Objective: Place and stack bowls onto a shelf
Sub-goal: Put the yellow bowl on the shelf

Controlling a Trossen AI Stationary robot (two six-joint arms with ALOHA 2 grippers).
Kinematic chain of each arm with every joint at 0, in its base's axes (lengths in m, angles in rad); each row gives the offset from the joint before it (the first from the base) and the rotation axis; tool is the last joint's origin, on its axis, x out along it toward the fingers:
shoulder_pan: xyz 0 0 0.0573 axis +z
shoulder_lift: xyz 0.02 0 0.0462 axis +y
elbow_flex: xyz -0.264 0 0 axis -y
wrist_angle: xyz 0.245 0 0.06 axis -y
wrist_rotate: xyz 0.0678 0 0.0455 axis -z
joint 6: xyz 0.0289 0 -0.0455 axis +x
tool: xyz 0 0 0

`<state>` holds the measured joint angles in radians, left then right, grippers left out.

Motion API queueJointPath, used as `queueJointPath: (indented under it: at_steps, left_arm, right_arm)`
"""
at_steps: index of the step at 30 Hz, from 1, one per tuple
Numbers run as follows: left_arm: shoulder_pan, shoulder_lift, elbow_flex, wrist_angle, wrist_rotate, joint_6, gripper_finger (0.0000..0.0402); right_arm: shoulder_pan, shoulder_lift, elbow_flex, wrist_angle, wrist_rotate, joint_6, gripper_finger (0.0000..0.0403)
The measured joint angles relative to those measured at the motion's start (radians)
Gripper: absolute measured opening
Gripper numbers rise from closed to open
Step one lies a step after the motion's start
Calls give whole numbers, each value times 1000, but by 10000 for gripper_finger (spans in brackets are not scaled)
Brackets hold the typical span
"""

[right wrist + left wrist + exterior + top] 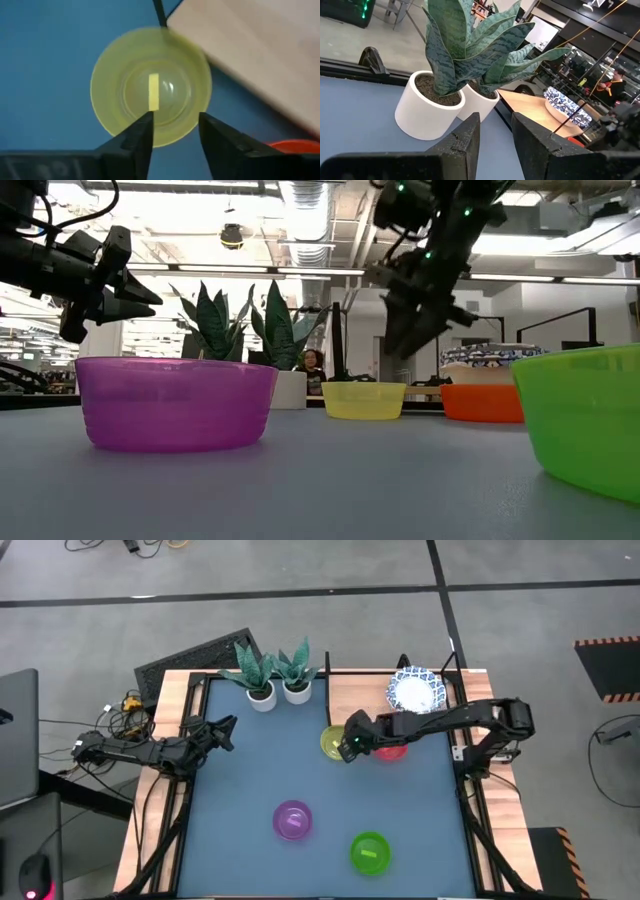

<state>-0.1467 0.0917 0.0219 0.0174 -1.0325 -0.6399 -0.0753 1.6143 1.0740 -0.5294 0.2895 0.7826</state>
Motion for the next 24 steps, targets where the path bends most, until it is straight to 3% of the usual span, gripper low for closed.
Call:
queueJointPath:
  at_steps: [5,11,15,21,24]
  left_arm:
    - [0,0,0,0,1,0,98]
    - [0,0,0,0,3,-1,98]
    - [0,0,0,0,3,0,98]
    - [0,0,0,0,2,0,98]
    - [0,0,0,0,2,0,98]
  right_arm:
    - [4,74,0,3,0,56,210]
    - [1,127,0,29,-14,82,201]
    - [-7,129,0,34,-51,100,154]
    - [-21,129,1,29,-77,160,27]
    - [-26,127,1,31,-112,163,23]
